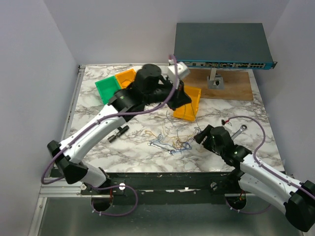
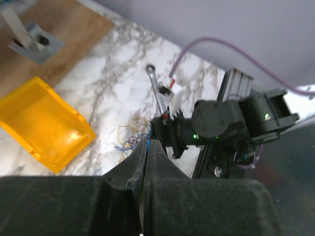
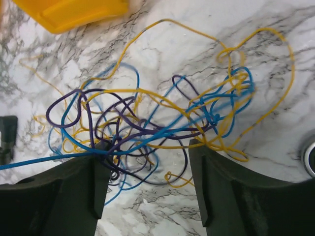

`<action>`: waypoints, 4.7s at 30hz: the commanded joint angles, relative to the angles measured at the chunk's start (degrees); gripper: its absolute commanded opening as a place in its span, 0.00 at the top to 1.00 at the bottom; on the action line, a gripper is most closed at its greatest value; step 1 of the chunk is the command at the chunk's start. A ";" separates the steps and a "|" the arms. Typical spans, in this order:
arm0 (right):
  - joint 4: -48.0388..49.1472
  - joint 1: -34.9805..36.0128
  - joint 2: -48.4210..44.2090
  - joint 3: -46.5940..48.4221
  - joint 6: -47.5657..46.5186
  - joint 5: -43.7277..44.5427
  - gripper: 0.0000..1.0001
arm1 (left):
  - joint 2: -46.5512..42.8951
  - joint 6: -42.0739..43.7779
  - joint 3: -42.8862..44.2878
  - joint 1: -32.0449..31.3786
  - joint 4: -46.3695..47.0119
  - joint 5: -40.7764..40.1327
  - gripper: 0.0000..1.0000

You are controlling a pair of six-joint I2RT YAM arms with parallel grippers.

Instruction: Untangle the cables

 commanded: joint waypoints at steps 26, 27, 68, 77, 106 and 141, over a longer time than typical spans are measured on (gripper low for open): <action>-0.71 0.11 -9.36 6.74 -20.40 -5.09 0.08 | -16.61 -10.49 2.08 28.82 -0.38 11.53 1.00; 0.20 0.11 -8.53 8.29 -22.76 -6.60 0.08 | -16.61 -10.45 2.00 28.82 -0.45 12.06 1.00; -5.06 0.11 15.90 41.49 -30.36 -20.87 0.99 | -14.56 -19.08 -23.49 22.19 18.63 10.96 1.00; -2.36 0.11 20.32 39.34 -28.00 -7.30 0.99 | 1.38 -21.51 -18.74 15.96 27.44 6.09 1.00; 14.36 -5.41 45.47 40.70 -26.71 15.46 0.99 | 33.80 -22.52 -1.24 10.39 40.55 -17.10 1.00; 2.04 -6.57 32.26 36.32 -24.86 9.35 0.17 | 22.13 -17.72 -9.07 10.25 30.33 -20.40 0.47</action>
